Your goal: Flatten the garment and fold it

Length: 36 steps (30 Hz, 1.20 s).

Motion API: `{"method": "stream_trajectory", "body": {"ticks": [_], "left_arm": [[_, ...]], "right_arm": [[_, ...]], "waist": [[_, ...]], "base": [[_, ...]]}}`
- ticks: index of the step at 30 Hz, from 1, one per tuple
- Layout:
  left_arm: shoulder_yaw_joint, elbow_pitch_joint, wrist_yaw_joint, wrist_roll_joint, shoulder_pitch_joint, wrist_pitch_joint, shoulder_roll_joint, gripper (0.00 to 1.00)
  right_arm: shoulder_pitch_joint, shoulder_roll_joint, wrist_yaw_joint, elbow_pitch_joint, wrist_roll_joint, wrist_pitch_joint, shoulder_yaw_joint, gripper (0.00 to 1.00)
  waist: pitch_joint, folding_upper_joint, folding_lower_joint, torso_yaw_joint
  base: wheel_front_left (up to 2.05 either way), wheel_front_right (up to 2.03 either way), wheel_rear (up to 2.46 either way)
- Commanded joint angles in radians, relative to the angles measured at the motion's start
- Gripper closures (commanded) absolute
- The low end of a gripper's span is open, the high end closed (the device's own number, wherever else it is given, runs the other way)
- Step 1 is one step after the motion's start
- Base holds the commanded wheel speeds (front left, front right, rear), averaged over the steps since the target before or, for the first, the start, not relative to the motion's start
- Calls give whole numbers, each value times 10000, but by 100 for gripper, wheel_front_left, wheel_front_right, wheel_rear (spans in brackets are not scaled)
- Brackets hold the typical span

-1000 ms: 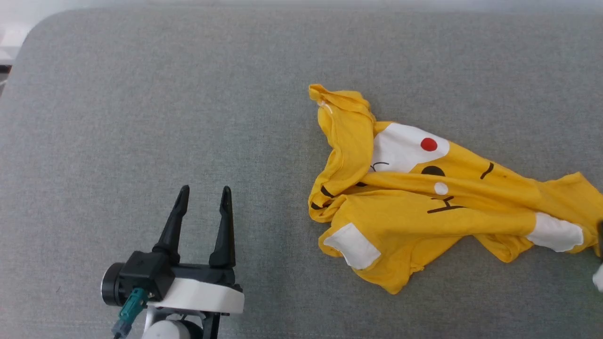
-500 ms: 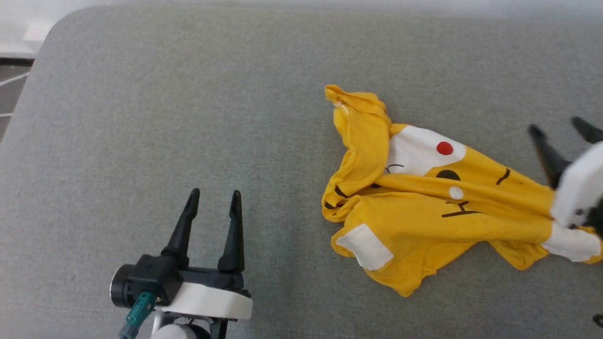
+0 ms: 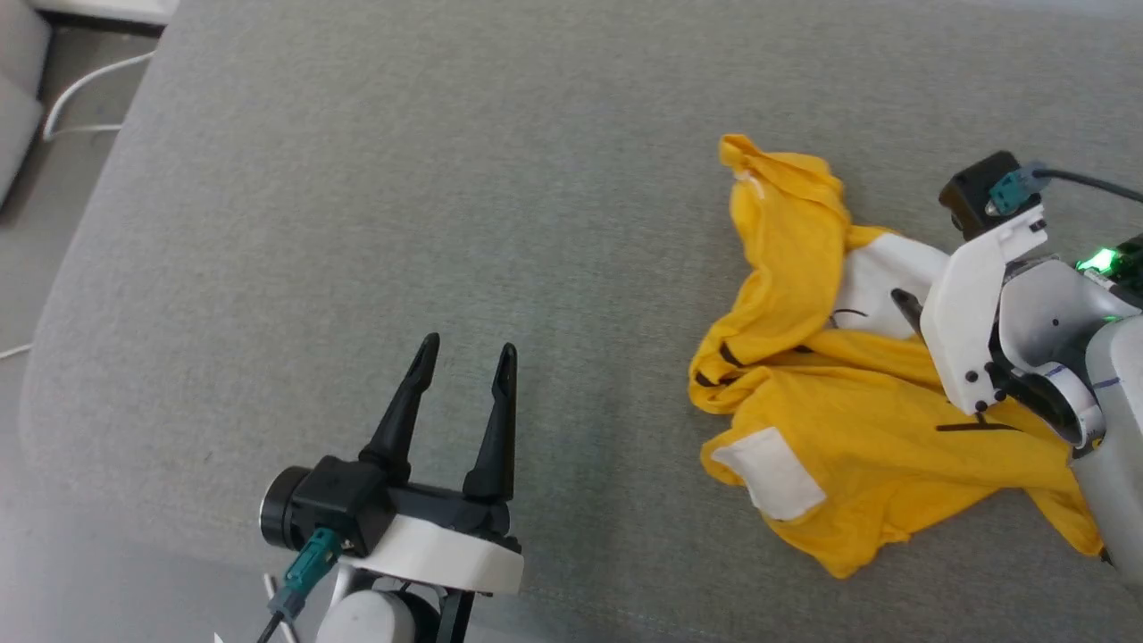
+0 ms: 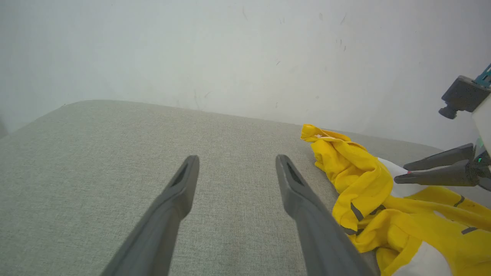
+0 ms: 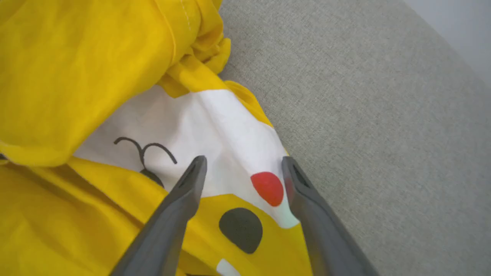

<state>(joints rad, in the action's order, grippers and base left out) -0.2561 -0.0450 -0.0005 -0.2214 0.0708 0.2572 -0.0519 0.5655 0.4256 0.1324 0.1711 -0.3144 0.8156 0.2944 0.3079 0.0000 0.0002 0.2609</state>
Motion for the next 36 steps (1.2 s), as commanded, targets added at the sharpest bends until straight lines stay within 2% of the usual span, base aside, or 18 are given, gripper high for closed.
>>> {"method": "stream_trajectory", "body": {"ticks": [1, 2, 3, 5, 13, 17, 21, 27, 28, 29, 30, 32, 36], "left_arm": [[-11, 53, -19, -45, 165, 46, 16, 0], [-25, 73, -15, -51, 185, 46, 16, 0], [-38, 90, -12, -59, 201, 46, 16, 0], [-52, 119, 1, -86, 213, 46, 16, 0], [40, 188, 110, -112, 51, 46, 16, 0], [25, 107, 97, -154, 70, 46, 16, 0], [-104, 46, 81, -234, 183, 46, 16, 0], [-134, 65, 105, -269, 346, 46, 16, 0], [-128, 70, 102, -262, 363, 46, 16, 0], [-122, 75, 101, -255, 382, 46, 16, 0], [-116, 80, 103, -252, 398, 46, 16, 0], [-70, 76, 132, -257, 411, 46, 16, 0], [24, 127, 142, -248, 355, 46, 16, 0]], "right_arm": [[144, 82, -17, 211, -21, -132, 120, 0], [167, 128, -17, 444, 2, -235, 240, 0], [181, 137, -17, 669, 16, -373, 305, 22], [192, 79, -17, 1160, 91, -642, 306, 100], [945, -389, -17, 1859, 229, -2069, -233, 100], [1576, -160, -17, 2095, 714, -2616, -907, 100], [2016, 322, -17, 2468, 1617, -3045, -1885, 100], [2238, 590, -17, 3409, 3425, -4122, -4002, 100], [2196, 497, -17, 3579, 3775, -4185, -4345, 68], [2142, 320, -17, 3744, 4042, -4193, -4689, 21], [2091, 97, -17, 3859, 4229, -4222, -4970, 0], [2025, -309, -17, 3982, 4499, -4328, -5222, 0], [2105, -806, -17, 4127, 4415, -4254, -4899, 0]], "waist": [[308, 0, -2, 427], [345, 0, -2, 495], [371, 0, -2, 547], [387, 0, -2, 614], [38, 0, -2, 469], [95, 0, -2, 486], [445, 0, -2, 710], [983, 0, -2, 1104], [1036, 0, -2, 1124], [1069, 0, -2, 1132], [1088, 0, -2, 1130], [1093, 0, -2, 1060], [871, 0, -2, 756]], "base": [[0, 0, 0], [0, 0, 0], [0, 0, 0], [0, 0, 0], [0, 0, 0], [0, 0, 0], [0, 0, 0], [0, 0, 0], [0, 0, 0], [0, 0, 0], [0, 0, 0], [0, 0, 0], [0, 0, 0]]}}
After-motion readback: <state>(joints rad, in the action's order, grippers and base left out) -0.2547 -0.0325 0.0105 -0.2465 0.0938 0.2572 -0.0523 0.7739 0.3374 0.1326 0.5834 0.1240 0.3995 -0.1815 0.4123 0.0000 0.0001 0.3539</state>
